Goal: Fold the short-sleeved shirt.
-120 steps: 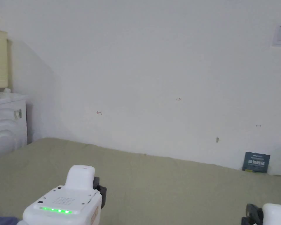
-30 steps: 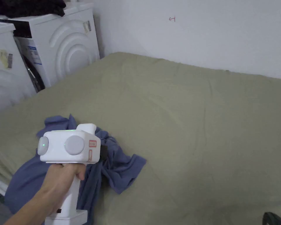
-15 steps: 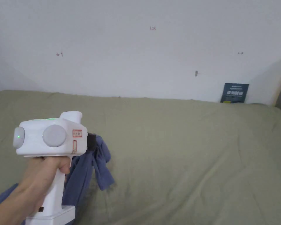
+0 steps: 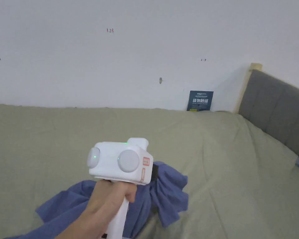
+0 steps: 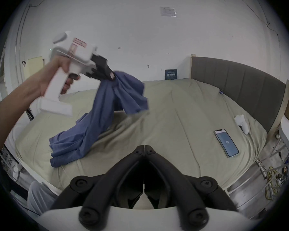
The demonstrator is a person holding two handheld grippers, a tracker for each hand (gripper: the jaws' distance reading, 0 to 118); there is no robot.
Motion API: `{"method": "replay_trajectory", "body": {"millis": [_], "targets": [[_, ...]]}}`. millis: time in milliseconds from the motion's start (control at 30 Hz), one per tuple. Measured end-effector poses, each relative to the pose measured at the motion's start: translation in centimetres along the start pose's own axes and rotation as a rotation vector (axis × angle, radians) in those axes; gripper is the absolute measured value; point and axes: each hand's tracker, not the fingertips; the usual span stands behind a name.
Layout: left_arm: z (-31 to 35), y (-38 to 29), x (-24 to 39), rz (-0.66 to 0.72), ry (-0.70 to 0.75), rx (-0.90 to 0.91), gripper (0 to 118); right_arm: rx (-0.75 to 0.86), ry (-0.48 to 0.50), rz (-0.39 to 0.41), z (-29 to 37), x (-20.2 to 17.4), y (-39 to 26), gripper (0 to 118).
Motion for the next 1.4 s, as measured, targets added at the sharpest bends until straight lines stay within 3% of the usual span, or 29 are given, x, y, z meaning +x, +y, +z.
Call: {"method": "replay_trajectory", "body": {"millis": [167,200,233,267,300,333,533,633,733,767,800,833,867,1133,1233,1400], "targets": [[-8.1,-5.0,0.1,0.023,0.053,-0.167,1,-0.032,-0.018,-0.027,-0.7,0.9,-0.7,1],[-9.1,-5.9,0.0,0.018,0.044,-0.193,7,-0.041,-0.017,-0.033,-0.9,1.1,-0.8,1],[-9.6,-6.5,0.4,0.010,0.054,-0.202,22,-0.047,-0.020,-0.035,-0.9,1.2,-0.8,1],[-9.9,-6.9,0.4,-0.012,0.087,-0.214,65,-0.050,-0.022,-0.034,-1.0,1.3,-0.9,1],[-10.2,-7.3,0.3,-0.017,0.110,-0.209,116,-0.050,-0.023,-0.032,-1.1,1.4,-1.0,1],[-10.3,-7.6,0.1,-0.023,0.124,-0.220,118,-0.052,-0.025,-0.031,-1.1,1.5,-0.9,1],[-3.6,-7.6,-1.4,0.013,0.119,-0.105,113,-0.029,-0.017,-0.026,-0.7,1.1,-0.1,1],[3.0,-8.2,-3.0,0.011,0.074,-0.007,98,0.013,-0.002,-0.005,0.1,0.6,0.8,1],[10.7,-10.3,-5.4,0.006,0.127,0.085,92,0.043,0.011,0.015,1.0,-0.1,1.7,1],[13.5,-11.3,-6.2,0.012,0.155,0.129,85,0.061,0.025,0.017,1.2,-0.4,2.0,1],[16.0,-12.5,-7.1,0.019,0.177,0.171,58,0.067,0.025,0.024,1.4,-0.6,2.0,1],[18.6,-14.0,-8.0,0.025,0.190,0.207,11,0.072,0.029,0.034,1.5,-0.9,2.1,1],[20.5,-15.7,-9.0,0.033,0.205,0.252,0,0.082,0.038,0.049,1.7,-1.3,2.2,1],[33.4,-25.8,-13.3,0.161,0.463,0.425,0,0.111,0.068,0.107,3.5,-4.3,1.4,1],[35.9,-28.4,-14.3,0.253,0.468,0.506,0,0.134,0.078,0.107,4.1,-5.0,1.2,1],[37.3,-29.4,-14.8,0.195,0.534,0.495,0,0.141,0.086,0.120,4.2,-5.7,1.5,1]]}}
